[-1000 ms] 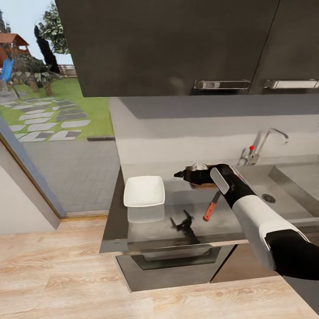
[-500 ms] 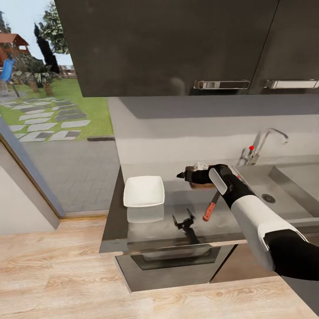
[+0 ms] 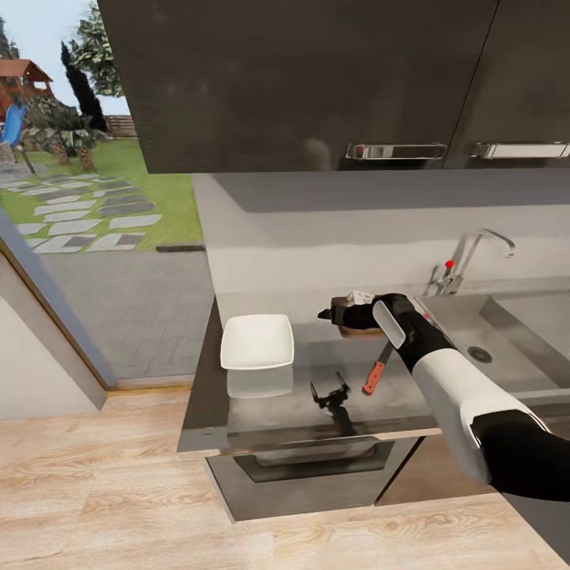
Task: In the kitchen, take the Vidalia onion out of the sink, dice it on the chopping board with the paring knife, put the diced onion into the bowl on the countertop, then place both the paring knife and the chopping board into the sink.
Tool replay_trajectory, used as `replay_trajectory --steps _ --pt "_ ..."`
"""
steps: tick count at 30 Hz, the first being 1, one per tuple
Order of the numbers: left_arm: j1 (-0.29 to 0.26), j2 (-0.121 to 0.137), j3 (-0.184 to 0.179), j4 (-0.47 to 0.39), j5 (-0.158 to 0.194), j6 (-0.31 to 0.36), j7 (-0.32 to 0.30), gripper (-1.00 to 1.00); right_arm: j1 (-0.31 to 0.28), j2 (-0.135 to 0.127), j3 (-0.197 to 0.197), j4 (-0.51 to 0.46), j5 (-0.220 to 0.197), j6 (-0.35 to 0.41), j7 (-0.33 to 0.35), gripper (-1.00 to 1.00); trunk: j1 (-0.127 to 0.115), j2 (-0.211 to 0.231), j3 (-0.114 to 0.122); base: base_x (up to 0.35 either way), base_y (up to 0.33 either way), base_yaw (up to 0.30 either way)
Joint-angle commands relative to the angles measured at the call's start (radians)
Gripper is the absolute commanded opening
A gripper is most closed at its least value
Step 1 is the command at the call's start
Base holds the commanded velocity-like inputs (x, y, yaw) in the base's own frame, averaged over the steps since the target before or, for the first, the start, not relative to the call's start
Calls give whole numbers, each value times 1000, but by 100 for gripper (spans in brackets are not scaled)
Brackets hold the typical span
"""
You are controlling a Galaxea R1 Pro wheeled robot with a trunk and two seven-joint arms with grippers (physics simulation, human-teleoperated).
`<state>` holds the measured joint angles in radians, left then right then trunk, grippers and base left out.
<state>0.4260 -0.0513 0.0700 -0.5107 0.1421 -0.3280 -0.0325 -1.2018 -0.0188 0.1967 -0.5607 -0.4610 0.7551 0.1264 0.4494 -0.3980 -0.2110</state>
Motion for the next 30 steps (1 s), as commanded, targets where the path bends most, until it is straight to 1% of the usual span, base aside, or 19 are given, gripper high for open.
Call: replay_trajectory --steps 1,12,25,30 --pt "0 -1 3 -2 5 0 -4 100 -1 -1 4 0 7 3 4 100 1 -2 -2 -41 0 0" --pt "0 -1 4 -2 5 0 -4 100 -1 0 4 2 5 3 -4 100 1 -2 -2 -81 0 0" --pt "0 -1 4 -2 5 0 -4 100 -1 2 4 5 5 3 -5 100 1 -2 -2 -6 -4 0" --pt "0 -1 4 -2 5 0 -4 100 -1 2 4 5 5 3 -25 100 1 -2 -2 0 -83 0"
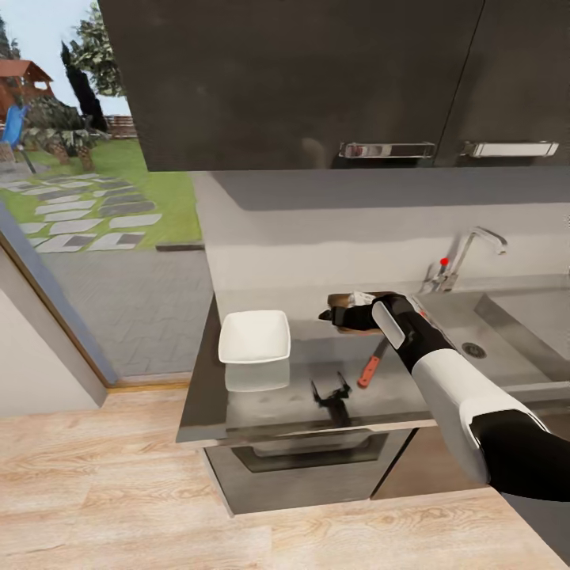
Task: In the kitchen, take the Vidalia onion out of the sink, dice it on the chopping board with the paring knife, put the diced onion into the bowl on the countertop, then place both the paring knife and the chopping board into the sink.
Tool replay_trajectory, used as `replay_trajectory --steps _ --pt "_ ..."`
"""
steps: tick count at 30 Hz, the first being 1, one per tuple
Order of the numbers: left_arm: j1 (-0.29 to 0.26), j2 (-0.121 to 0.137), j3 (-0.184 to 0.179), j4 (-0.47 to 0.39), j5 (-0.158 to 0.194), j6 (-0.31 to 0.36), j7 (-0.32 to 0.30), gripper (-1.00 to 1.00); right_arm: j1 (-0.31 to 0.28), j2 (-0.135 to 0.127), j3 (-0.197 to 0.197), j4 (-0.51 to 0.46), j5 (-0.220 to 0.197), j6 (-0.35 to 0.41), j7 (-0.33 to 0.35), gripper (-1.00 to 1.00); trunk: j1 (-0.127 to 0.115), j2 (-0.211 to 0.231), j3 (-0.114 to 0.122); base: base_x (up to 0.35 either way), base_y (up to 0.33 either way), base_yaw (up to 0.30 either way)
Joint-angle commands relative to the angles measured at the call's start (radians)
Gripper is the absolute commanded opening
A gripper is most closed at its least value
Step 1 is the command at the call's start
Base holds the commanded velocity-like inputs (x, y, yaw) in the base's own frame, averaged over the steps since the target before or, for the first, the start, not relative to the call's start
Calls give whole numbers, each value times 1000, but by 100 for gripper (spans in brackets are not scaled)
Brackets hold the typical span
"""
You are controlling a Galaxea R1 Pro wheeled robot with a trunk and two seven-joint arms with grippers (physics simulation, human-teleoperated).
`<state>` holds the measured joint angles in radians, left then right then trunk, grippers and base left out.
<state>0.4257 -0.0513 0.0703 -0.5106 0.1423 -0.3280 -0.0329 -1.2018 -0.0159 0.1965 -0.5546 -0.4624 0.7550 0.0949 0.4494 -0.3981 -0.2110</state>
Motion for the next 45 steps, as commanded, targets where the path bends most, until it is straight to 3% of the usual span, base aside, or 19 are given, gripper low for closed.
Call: replay_trajectory --steps 1,30,45 --pt "0 -1 3 -2 5 0 -4 100 -1 -1 4 -1 7 3 3 100 1 -2 -2 0 -100 0" --pt "0 -1 3 -2 5 0 -3 100 -1 -1 4 -1 7 3 -14 100 1 -2 -2 0 -106 0" --pt "0 -1 3 -2 5 0 -3 100 -1 -1 4 -1 7 3 -14 100 1 -2 -2 -37 -16 0"
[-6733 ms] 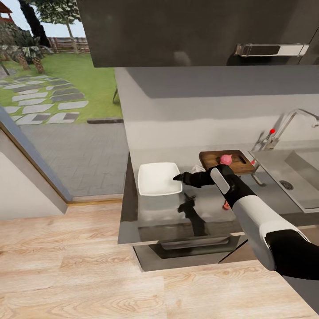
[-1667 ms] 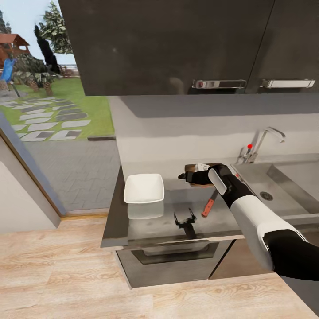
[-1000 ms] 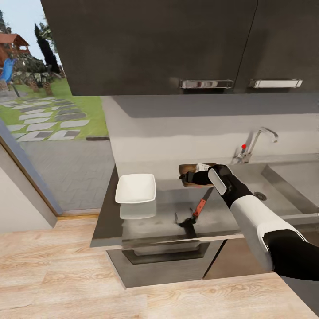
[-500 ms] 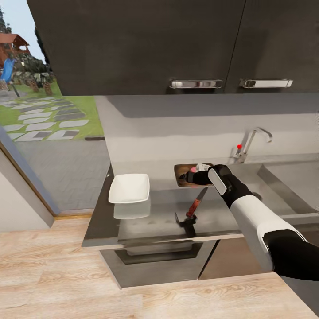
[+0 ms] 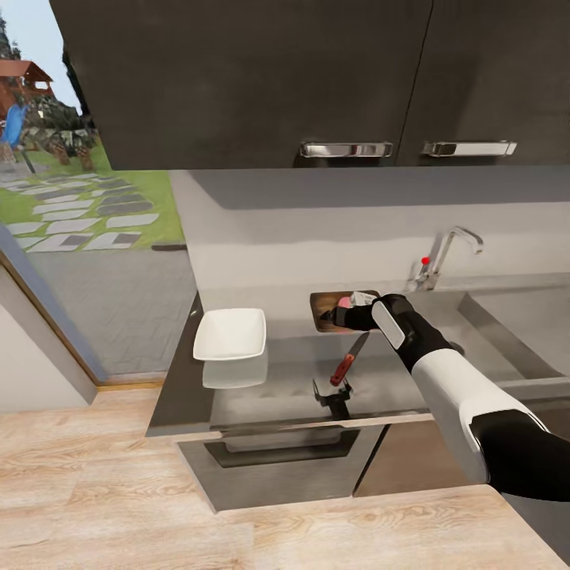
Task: In the kitchen, take the Vidalia onion out of the sink, dice it on the chopping board with the paring knife, put the diced onion into the bowl on the countertop, then place both the paring knife and the chopping board into the sink.
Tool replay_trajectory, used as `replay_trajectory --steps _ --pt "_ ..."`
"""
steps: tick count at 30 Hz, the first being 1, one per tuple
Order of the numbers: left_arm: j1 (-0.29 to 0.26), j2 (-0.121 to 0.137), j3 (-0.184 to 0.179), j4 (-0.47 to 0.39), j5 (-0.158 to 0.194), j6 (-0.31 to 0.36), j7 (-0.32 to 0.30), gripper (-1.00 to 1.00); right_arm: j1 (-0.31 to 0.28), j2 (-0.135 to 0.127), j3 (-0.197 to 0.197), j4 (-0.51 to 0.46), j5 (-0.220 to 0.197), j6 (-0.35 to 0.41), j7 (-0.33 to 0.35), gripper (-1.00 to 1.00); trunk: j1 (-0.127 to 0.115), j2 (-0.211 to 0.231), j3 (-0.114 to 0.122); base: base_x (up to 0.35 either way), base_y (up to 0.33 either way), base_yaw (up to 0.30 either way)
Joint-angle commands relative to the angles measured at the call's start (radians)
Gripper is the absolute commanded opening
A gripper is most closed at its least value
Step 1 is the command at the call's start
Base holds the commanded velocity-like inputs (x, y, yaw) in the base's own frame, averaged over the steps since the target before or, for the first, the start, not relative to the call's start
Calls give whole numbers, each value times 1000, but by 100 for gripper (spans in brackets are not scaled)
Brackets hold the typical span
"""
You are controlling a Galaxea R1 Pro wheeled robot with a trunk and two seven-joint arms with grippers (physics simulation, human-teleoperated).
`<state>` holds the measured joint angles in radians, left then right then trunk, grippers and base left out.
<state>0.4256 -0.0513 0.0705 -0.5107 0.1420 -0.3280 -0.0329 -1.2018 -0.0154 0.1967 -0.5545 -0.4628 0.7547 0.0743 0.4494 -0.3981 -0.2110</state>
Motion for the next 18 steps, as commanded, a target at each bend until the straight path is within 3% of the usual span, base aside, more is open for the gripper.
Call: replay_trajectory --steps 1,18 --pt "1 -1 3 -2 5 0 -4 100 -1 -1 4 -1 7 3 7 100 1 -2 -2 -5 0 0" --pt "1 -1 3 -2 5 0 -3 100 -1 0 5 -1 7 3 7 100 1 -2 -2 -36 0 0"
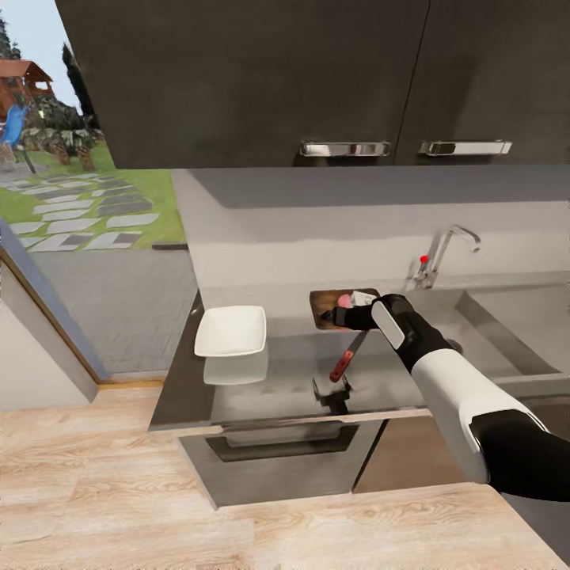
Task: In the kitchen, take the Vidalia onion out of the sink, dice it on the chopping board with the paring knife, put the diced onion into the bowl on the countertop, then place both the paring knife and the chopping board into the sink.
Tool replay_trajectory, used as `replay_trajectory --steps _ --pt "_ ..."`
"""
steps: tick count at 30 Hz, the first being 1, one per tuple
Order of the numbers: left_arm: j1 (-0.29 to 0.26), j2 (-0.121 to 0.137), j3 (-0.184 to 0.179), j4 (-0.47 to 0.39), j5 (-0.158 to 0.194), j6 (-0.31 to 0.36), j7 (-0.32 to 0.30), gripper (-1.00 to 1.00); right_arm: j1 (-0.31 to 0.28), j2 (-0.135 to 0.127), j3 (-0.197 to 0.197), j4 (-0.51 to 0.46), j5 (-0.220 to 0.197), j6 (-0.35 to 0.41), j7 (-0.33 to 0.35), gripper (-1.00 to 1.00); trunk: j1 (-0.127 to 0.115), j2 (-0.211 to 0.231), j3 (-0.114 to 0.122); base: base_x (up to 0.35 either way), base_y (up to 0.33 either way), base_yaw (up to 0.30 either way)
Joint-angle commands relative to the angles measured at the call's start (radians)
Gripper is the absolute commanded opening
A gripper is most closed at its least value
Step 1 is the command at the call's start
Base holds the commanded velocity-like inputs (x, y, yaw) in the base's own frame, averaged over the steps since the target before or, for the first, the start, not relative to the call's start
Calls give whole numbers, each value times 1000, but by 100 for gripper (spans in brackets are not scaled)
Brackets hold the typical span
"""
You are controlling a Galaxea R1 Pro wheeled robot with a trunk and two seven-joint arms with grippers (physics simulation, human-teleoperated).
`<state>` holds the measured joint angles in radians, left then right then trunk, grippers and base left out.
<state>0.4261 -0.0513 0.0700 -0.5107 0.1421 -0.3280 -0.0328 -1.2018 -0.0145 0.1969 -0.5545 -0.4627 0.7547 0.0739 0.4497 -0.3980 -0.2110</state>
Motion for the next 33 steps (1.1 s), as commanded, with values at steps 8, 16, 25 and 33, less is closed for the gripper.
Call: replay_trajectory --steps 8,16,25,33 --pt "0 -1 4 -2 5 0 -3 100 -1 -2 4 -1 7 3 7 100 0 -2 -2 -177 0 0" --pt "0 -1 4 -2 5 0 -3 100 -1 -2 4 -1 7 3 7 100 0 -2 -2 -193 -41 0" --pt "0 -1 4 -2 5 0 -3 100 -1 -2 4 0 8 3 6 100 0 -2 -2 -172 -66 0" --pt "0 -1 4 -2 5 0 -3 100 -1 10 4 2 8 2 -18 100 0 -2 -2 -14 -4 0"
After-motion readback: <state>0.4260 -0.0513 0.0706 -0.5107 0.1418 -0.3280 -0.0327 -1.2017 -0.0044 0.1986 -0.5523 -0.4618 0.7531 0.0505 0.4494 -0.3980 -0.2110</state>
